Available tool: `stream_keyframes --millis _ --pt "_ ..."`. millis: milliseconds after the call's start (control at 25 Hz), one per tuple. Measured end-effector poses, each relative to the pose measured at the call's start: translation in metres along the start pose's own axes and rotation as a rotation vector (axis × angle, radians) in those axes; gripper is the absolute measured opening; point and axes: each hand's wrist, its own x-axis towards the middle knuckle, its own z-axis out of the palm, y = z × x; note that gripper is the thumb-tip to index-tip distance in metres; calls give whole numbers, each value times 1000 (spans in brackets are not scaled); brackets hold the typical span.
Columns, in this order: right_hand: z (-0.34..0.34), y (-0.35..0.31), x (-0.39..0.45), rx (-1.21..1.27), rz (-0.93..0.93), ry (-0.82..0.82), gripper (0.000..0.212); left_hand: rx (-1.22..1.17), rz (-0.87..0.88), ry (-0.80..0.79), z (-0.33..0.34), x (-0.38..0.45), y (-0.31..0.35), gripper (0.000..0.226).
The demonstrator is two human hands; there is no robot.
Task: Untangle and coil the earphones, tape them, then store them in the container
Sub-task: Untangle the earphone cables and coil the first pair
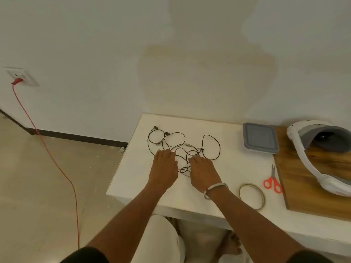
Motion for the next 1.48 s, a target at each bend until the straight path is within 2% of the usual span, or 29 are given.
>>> stream_keyframes --millis 160,440,600,720,1040,1240,1320,1480 --pt "24 -1 8 23 -15 -71 38 -53 -34 11 21 -3 -17 31" --pt "47 -17 30 85 -90 26 27 -341 -249 113 35 -9 -30 16" --pt "56 -27 41 112 -84 39 16 -431 -282 58 42 -12 -36 16" --pt "61 -35 48 122 -55 37 18 -448 -296 26 47 -14 -39 16" --pt "64 -46 47 5 -40 37 14 -445 -275 27 49 -15 -42 14" --pt "43 -35 42 231 -105 71 19 -431 -124 60 38 -12 -38 32" --pt "25 -28 40 287 -133 84 14 -472 -30 103 29 -7 -32 26" --pt "-13 -11 37 441 -59 204 6 -619 63 184 0 9 -14 15"
